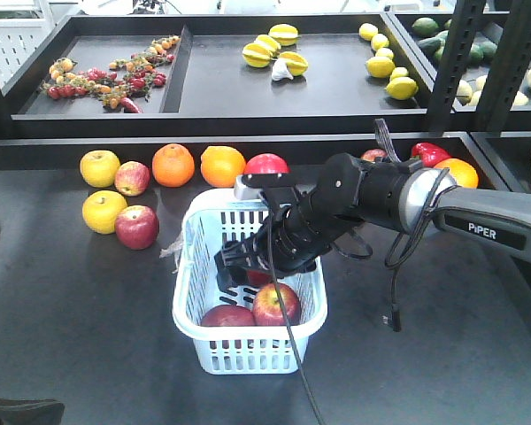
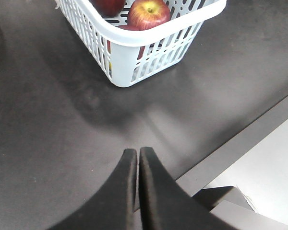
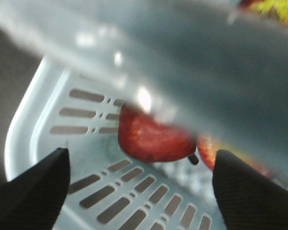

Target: Pick three apples into basket with both arms

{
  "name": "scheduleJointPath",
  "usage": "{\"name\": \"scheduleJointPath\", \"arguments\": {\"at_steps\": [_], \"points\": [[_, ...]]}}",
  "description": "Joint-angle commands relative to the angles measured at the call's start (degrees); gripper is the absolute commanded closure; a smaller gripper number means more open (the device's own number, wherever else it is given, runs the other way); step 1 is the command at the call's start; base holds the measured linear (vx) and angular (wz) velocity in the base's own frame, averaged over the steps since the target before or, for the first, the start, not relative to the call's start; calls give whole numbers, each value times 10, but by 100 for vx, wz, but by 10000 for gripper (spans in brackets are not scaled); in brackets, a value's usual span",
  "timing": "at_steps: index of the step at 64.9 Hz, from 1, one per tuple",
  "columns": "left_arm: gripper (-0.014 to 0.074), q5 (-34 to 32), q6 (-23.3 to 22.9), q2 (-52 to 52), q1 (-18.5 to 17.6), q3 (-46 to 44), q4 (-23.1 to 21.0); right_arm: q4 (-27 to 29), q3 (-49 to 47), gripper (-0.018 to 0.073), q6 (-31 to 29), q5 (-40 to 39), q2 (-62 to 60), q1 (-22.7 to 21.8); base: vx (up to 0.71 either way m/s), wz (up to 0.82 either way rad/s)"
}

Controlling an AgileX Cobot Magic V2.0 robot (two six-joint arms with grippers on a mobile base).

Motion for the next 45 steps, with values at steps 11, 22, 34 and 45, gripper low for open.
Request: {"name": "scheduleJointPath", "arguments": {"at_steps": [11, 22, 34, 45], "points": [[603, -25, -5, -3, -1, -14, -19, -1, -14, 257, -9, 43, -85, -2, 0, 0], [603, -24, -5, -3, -1, -14, -19, -23, -14, 543, -18, 89, -130, -2, 0, 0], [603, -21, -5, -3, -1, -14, -19, -39, -12, 568, -46, 138, -202, -2, 0, 0], [603, -21, -4, -3, -1, -14, -18, -52, 3, 564, -49, 132, -291, -2, 0, 0]]}}
